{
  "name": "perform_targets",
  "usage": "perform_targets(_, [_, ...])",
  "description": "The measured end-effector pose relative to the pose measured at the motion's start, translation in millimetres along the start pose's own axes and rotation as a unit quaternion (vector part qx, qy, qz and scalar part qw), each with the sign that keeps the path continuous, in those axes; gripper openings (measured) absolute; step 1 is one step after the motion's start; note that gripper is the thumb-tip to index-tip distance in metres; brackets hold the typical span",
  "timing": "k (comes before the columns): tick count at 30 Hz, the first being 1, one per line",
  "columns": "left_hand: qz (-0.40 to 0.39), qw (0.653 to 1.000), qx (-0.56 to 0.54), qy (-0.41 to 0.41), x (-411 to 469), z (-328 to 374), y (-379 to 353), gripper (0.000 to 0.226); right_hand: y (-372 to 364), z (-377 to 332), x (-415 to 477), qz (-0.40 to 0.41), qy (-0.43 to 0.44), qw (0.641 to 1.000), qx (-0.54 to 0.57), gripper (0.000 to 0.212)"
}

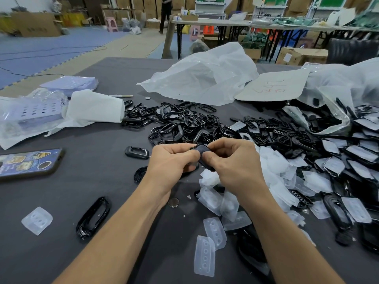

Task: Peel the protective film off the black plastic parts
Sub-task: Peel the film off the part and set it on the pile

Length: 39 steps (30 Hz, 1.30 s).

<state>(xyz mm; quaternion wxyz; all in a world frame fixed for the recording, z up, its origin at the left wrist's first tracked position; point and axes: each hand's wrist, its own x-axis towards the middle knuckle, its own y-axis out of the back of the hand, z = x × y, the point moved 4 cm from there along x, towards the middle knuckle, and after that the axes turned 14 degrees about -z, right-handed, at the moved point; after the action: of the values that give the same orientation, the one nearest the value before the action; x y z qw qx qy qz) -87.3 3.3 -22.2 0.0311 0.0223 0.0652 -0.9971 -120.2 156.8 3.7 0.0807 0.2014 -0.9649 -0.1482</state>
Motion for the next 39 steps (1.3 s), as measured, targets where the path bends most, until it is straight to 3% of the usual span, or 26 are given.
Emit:
perform_targets(7, [0.026, 0.999, -0.019, -0.025, -3.1, 7.0, -1.3, 0.028, -2.4, -3.2, -1.2, -0.013, 0.019, 1.000, -0.005, 0.019])
perform_targets(17, [0.060, 0.994, 0.073, -0.058, -6.1, 14.1, 1.4, 0.027, -1.3, -2.1, 0.3, -0.028, 0.017, 0.999, 0.005, 0.025])
perform_targets(24, [0.107, 0.992, 0.028, -0.053, -6.7, 12.0, 4.4, 0.025, 2.5, -2.2, 0.8, -0.002, 0.010, 0.991, 0.131, 0.031])
perform_targets(29, [0.101, 0.979, 0.160, -0.074, -11.5, 15.6, 0.8, 0.022, 3.4, -2.9, 0.3, 0.008, 0.009, 0.994, 0.105, 0.035])
perform_targets(34, [0.103, 0.980, 0.143, -0.091, -10.8, 19.1, 3.1, 0.032, 6.1, -2.8, 1.2, 0.020, 0.005, 0.997, 0.071, 0.033])
perform_targets(39, [0.095, 0.984, 0.130, -0.079, -11.4, 17.5, 2.8, 0.027, 1.5, -7.0, -3.6, 0.046, 0.037, 0.998, -0.009, 0.013])
